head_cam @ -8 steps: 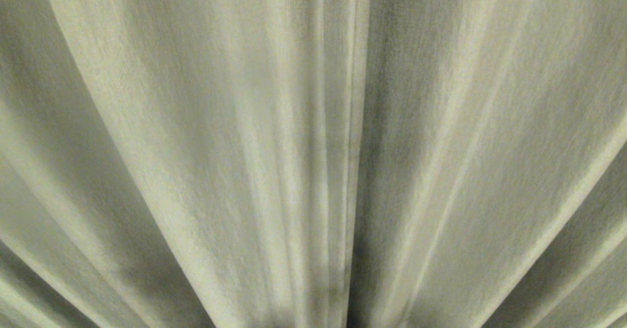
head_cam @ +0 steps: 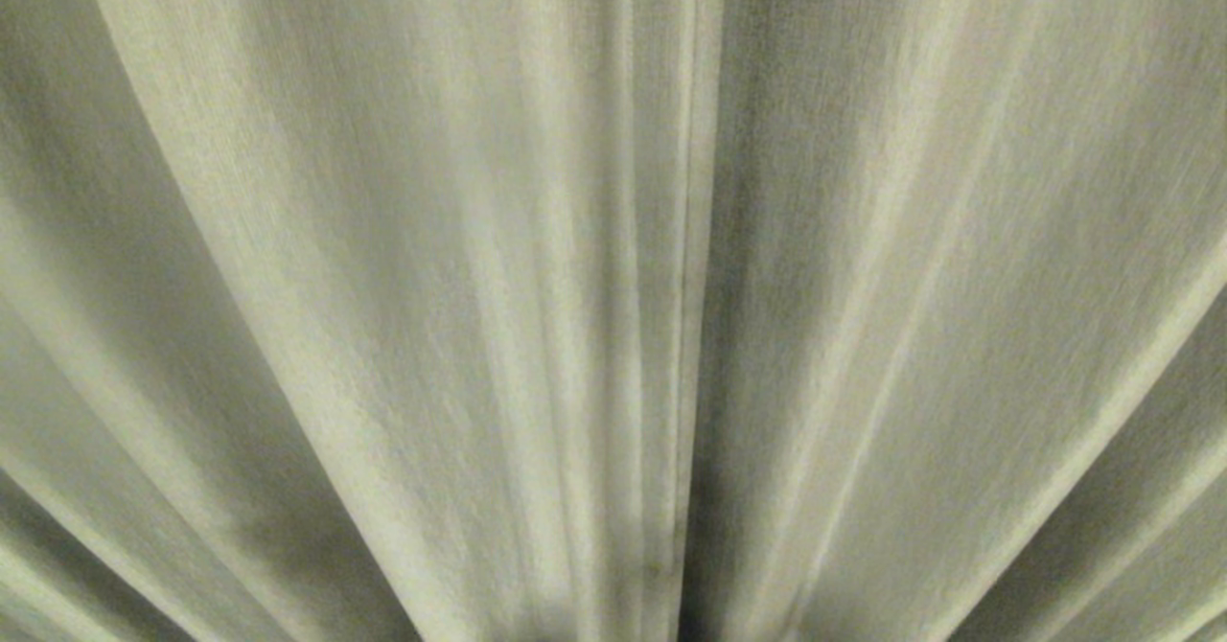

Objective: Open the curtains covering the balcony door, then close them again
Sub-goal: Pull the outer curtains open on both sides

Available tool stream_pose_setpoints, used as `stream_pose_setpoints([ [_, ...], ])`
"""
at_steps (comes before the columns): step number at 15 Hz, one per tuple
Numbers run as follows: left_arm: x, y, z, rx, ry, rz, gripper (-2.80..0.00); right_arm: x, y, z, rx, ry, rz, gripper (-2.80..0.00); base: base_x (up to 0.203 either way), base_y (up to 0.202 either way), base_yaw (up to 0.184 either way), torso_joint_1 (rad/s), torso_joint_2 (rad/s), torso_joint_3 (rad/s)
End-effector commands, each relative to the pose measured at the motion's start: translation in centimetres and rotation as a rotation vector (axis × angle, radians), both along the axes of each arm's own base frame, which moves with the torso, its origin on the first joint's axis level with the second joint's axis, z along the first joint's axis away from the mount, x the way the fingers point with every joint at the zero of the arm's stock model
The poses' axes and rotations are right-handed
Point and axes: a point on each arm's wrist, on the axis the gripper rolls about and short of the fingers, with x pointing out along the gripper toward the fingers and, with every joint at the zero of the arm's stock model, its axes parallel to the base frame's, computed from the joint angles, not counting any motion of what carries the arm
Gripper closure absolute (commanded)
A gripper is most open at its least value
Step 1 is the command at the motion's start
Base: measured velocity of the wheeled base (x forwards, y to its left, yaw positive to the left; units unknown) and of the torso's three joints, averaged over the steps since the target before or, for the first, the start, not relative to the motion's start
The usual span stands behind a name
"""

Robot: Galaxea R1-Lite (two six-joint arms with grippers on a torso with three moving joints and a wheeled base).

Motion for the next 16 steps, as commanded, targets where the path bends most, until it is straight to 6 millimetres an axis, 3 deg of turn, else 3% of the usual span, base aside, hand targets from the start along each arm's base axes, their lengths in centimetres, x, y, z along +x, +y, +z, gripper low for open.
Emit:
stream_pose_setpoints([
  [1,0.00,0.00,0.00,-0.002,-0.001,0.000,0.00,-0.01,0.00,0.02,-0.001,-0.001,0.000,0.00,0.000,0.000,0.000,0.000,0.00,0.000],
  [16,0.00,0.00,0.00,-0.002,0.000,0.000,0.00,0.00,0.00,0.01,-0.001,0.000,0.000,0.00,0.000,0.000,0.000,0.000,0.00,0.000],
])
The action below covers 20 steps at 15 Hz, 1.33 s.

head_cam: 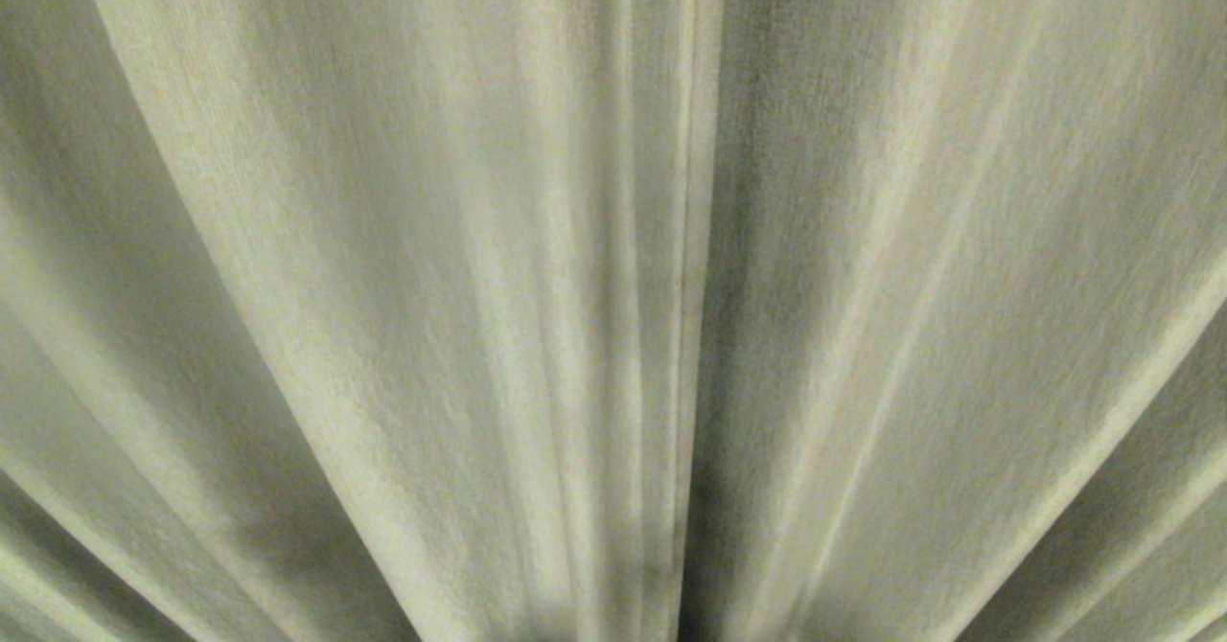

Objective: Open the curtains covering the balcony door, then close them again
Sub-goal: Pull the outer curtains open on both sides

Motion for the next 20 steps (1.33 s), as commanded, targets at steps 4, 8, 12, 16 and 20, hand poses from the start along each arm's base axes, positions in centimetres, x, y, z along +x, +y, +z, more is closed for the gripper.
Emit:
stream_pose_setpoints([
  [4,0.00,0.00,0.00,-0.002,-0.001,0.001,0.00,0.00,0.00,-0.02,0.000,0.001,0.000,0.00,0.000,0.000,0.000,0.000,0.00,0.000],
  [8,0.00,0.00,-0.01,0.002,0.001,0.001,0.00,-0.01,0.00,0.02,0.000,-0.001,0.000,0.00,0.000,0.000,0.000,0.000,0.00,0.000],
  [12,0.00,0.00,-0.01,0.007,0.001,0.001,0.00,0.00,0.00,0.00,0.000,0.000,0.000,0.00,0.000,0.000,0.000,0.000,0.00,0.000],
  [16,0.00,0.00,-0.01,0.008,0.001,0.001,0.00,0.01,0.00,-0.02,0.000,0.001,0.000,0.00,0.000,0.000,0.000,0.000,0.00,0.000],
  [20,0.00,0.00,-0.01,0.006,0.001,0.003,0.00,-0.01,0.00,0.02,0.000,-0.001,0.000,0.00,0.000,0.000,0.000,0.000,0.00,0.000],
])
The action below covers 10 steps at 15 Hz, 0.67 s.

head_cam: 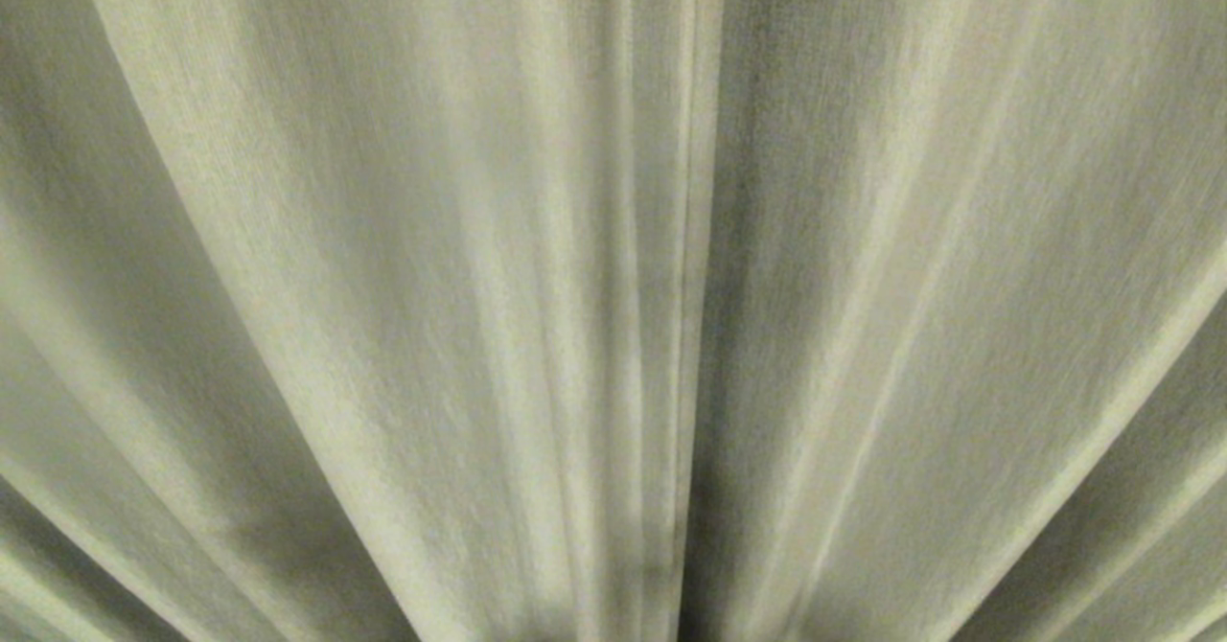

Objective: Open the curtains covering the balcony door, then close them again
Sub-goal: Pull the outer curtains open on both sides

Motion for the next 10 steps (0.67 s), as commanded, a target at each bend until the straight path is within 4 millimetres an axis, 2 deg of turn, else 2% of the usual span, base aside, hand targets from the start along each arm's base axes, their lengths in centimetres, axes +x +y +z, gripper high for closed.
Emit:
stream_pose_setpoints([
  [1,0.0,0.0,0.0,-0.002,0.000,0.001,0.00,0.0,0.0,0.0,0.000,0.001,0.000,0.00,0.000,0.000,0.000,0.000,0.00,0.000],
  [7,0.0,0.0,0.1,-0.005,-0.011,-0.003,0.00,0.0,0.0,0.0,0.000,-0.001,0.000,0.00,0.000,0.000,0.000,0.000,0.00,0.000],
  [10,-0.6,-0.1,2.1,-0.008,-0.055,-0.061,0.00,0.0,0.0,0.0,0.000,0.000,0.000,0.00,0.000,0.000,0.000,0.000,0.00,0.000],
])
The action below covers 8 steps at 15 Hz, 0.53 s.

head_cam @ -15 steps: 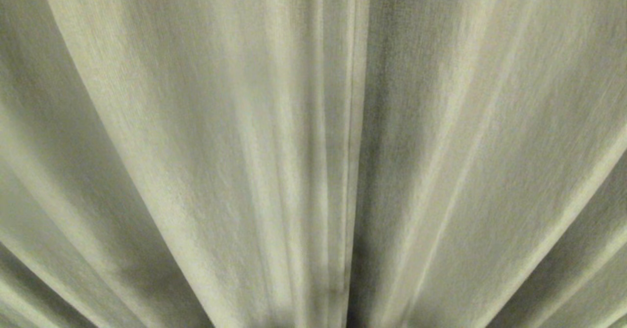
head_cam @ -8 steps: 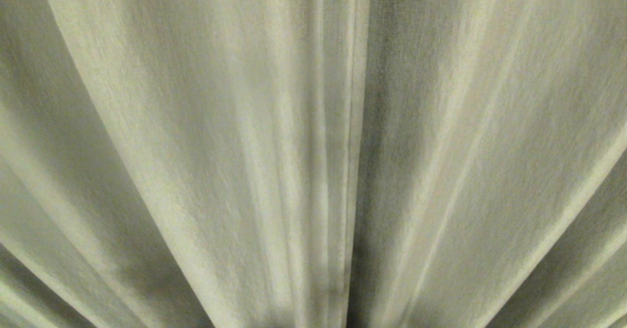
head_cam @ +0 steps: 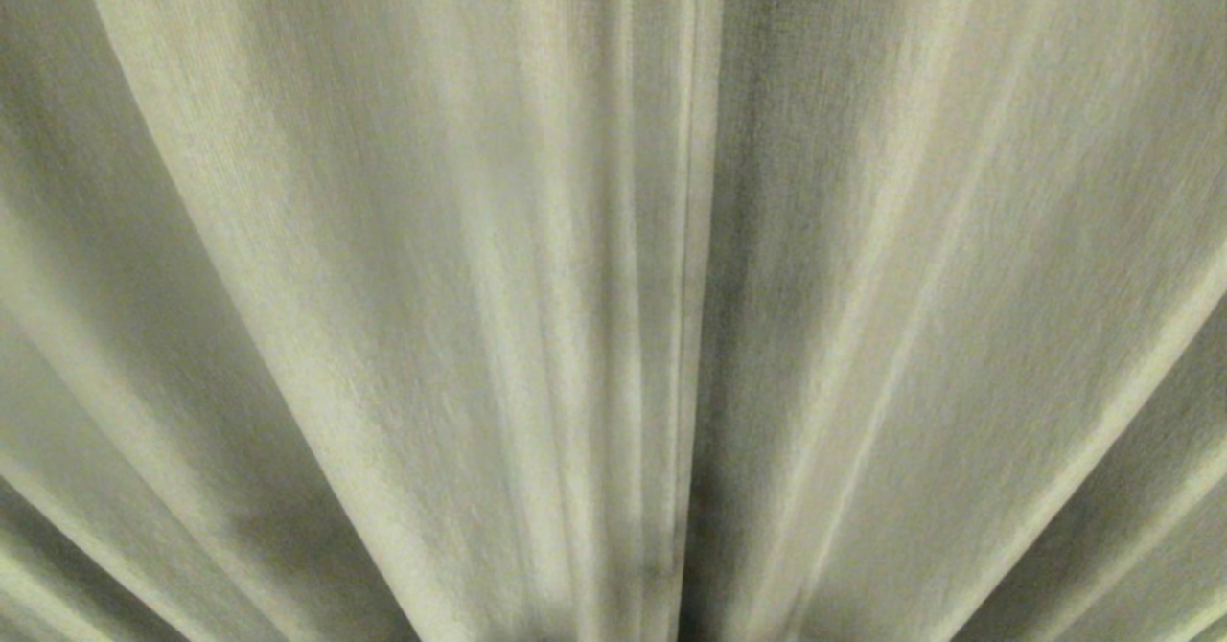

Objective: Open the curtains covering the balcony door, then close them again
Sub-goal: Pull the outer curtains open on both sides

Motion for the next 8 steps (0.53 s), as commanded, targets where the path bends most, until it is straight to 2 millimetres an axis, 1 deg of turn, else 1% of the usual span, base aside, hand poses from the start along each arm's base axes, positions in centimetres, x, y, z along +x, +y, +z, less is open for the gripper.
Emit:
stream_pose_setpoints([
  [1,-0.2,-0.1,1.6,0.002,-0.020,-0.055,0.00,0.0,0.0,0.0,-0.001,-0.001,0.000,0.00,0.000,0.000,0.000,0.000,0.00,0.000],
  [3,0.0,-0.3,4.0,0.006,-0.016,-0.125,0.00,0.0,0.0,0.0,-0.001,-0.001,0.000,0.00,0.000,0.000,0.000,0.000,0.00,0.000],
  [5,0.5,-0.5,7.0,0.010,-0.016,-0.230,0.00,0.0,0.0,0.0,-0.001,-0.001,0.000,0.00,0.000,0.000,0.000,0.000,0.00,0.000],
  [6,0.8,-0.7,8.7,0.014,-0.018,-0.295,0.00,0.0,0.0,0.0,-0.001,-0.001,0.000,0.00,0.000,0.000,0.000,0.000,0.00,0.000],
  [8,1.9,-0.9,11.3,0.016,-0.002,-0.422,0.00,0.0,0.0,0.0,-0.001,0.000,0.000,0.00,0.000,0.000,0.000,0.000,0.00,0.000],
])
